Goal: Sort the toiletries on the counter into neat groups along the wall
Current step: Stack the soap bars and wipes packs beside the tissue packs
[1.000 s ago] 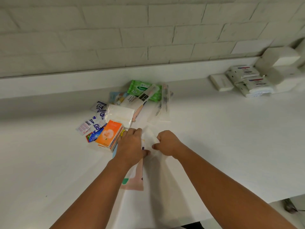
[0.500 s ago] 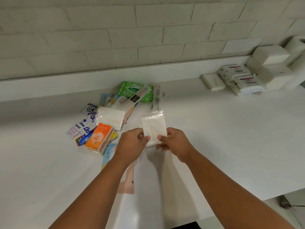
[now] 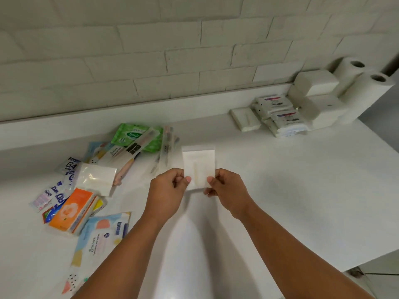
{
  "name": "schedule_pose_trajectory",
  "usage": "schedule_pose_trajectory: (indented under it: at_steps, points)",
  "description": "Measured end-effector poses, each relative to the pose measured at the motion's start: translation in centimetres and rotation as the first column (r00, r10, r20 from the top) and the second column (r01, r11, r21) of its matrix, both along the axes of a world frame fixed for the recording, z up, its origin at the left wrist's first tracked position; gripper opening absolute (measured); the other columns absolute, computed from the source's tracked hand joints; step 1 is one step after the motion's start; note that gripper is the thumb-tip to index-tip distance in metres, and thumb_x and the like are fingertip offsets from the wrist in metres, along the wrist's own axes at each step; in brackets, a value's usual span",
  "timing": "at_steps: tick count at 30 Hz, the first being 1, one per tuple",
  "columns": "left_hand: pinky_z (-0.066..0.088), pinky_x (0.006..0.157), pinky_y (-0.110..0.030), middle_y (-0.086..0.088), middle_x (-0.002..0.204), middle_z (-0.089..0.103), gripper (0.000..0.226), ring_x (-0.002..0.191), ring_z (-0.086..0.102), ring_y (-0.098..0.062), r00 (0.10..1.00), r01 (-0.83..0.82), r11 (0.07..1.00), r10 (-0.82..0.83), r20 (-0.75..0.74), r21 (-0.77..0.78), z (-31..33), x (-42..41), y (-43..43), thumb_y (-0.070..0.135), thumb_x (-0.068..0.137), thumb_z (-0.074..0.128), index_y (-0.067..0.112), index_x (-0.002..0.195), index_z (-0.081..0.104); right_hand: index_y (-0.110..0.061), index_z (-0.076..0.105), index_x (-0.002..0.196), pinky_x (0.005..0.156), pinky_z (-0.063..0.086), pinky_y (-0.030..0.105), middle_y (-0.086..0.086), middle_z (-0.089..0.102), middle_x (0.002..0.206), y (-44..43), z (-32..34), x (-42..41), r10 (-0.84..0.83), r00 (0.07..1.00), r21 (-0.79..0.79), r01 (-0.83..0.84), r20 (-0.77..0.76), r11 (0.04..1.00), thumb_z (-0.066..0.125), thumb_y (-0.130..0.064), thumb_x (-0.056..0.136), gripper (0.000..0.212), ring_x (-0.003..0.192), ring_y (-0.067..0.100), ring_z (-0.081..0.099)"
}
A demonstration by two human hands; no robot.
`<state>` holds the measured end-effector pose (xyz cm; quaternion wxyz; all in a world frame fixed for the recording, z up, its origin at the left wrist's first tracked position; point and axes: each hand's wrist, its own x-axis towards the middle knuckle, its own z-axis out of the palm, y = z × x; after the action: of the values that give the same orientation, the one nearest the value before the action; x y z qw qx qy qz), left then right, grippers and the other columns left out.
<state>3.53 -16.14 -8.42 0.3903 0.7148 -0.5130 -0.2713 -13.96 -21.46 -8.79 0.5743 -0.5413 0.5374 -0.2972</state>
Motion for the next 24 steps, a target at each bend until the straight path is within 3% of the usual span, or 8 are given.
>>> schedule_pose_trajectory:
  at_steps: [5, 16, 24]
  points:
    - [0.049, 0.065, -0.022, 0.007, 0.075, 0.069, 0.002, 0.069, 0.061, -0.010, 0.999, -0.016, 1.000, 0.016, -0.035, -0.003, 0.1, -4.2, -3.4, 0.023, 0.092, 0.069, 0.023, 0.092, 0.072, -0.012, 0.067, 0.098, 0.079, 0.060, 0.038, 0.008, 0.074, 0.074, -3.3, 0.2, -4.1, -0.004, 0.999, -0.028, 0.002, -0.042, 1.000, 0.056, -0.013, 0.098, 0.012, 0.068, 0.021, 0.071]
    - [0.050, 0.069, -0.024, 0.006, 0.074, 0.069, 0.003, 0.066, 0.061, -0.012, 0.983, -0.094, 0.995, 0.098, -0.154, 0.035, -1.4, -10.5, -10.0, 0.023, 0.088, 0.074, 0.023, 0.087, 0.072, -0.011, 0.067, 0.095, 0.077, 0.060, 0.035, 0.007, 0.074, 0.074, -9.5, -0.7, -10.4, -0.044, 0.998, -0.027, 0.043, -0.044, 0.999, 0.057, -0.016, 0.097, 0.011, 0.069, 0.021, 0.072]
    - [0.048, 0.068, -0.022, 0.005, 0.070, 0.068, 0.013, 0.065, 0.059, -0.012, 0.967, -0.123, 0.991, 0.132, -0.218, 0.053, -2.3, -13.2, -15.4, 0.024, 0.089, 0.074, 0.026, 0.077, 0.070, -0.019, 0.065, 0.090, 0.071, 0.058, 0.032, 0.009, 0.071, 0.074, -14.2, -1.4, -12.9, -0.185, 0.982, -0.094, 0.181, -0.032, 0.979, 0.059, -0.012, 0.095, 0.011, 0.067, 0.017, 0.069]
